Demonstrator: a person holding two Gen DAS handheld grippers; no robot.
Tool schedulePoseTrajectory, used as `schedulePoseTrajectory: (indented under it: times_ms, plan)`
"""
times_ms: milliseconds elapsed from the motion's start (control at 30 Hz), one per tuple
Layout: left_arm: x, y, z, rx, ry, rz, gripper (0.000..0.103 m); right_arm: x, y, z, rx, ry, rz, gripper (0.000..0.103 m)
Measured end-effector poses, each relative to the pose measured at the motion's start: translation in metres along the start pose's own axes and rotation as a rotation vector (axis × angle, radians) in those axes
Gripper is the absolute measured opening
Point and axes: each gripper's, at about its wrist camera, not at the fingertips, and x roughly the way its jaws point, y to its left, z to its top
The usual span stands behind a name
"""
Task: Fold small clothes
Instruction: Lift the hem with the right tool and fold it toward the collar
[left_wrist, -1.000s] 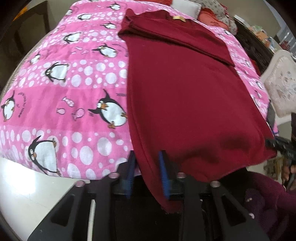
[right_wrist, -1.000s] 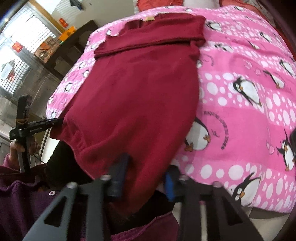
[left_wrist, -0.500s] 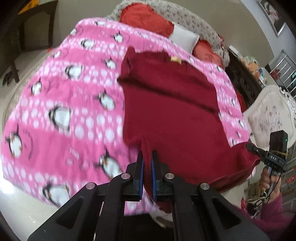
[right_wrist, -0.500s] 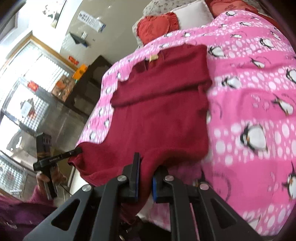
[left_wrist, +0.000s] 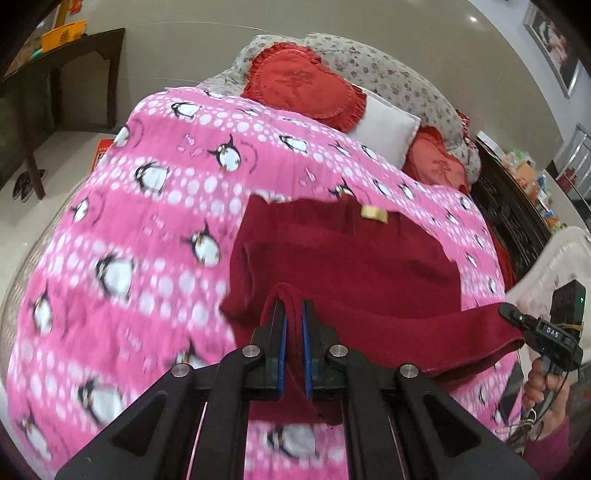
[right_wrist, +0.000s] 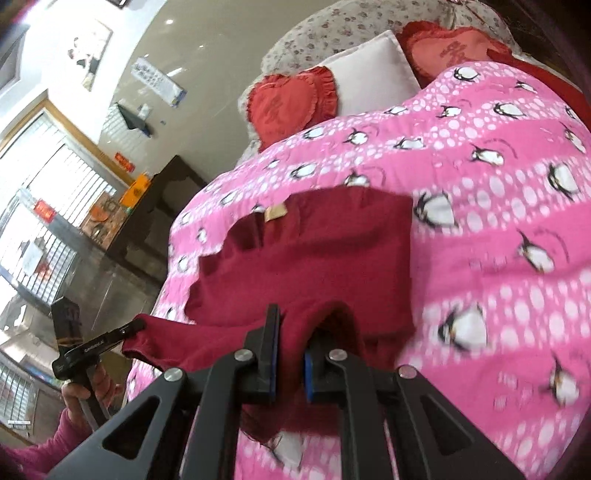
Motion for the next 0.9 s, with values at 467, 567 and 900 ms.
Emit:
schedulePoseTrajectory:
  times_ms: [467,567,900]
  plan:
    - [0.092,0.004,0.071,-0.024,0.050,0.069,0.000,0.092,-0.051,0.073,0.124,0.025,-0.074,0.021]
    - [0.088,0.008,0.073,-0.049,0.049,0.039,0.005,0.087,-0.052,0.076,0.130,0.003,-0.060,0.046]
    - [0.030,0.007,0.052,0.051,-0.059,0.078,0.020,0.047,-0.010,0.028,-0.135,0.000,-0.114,0.059]
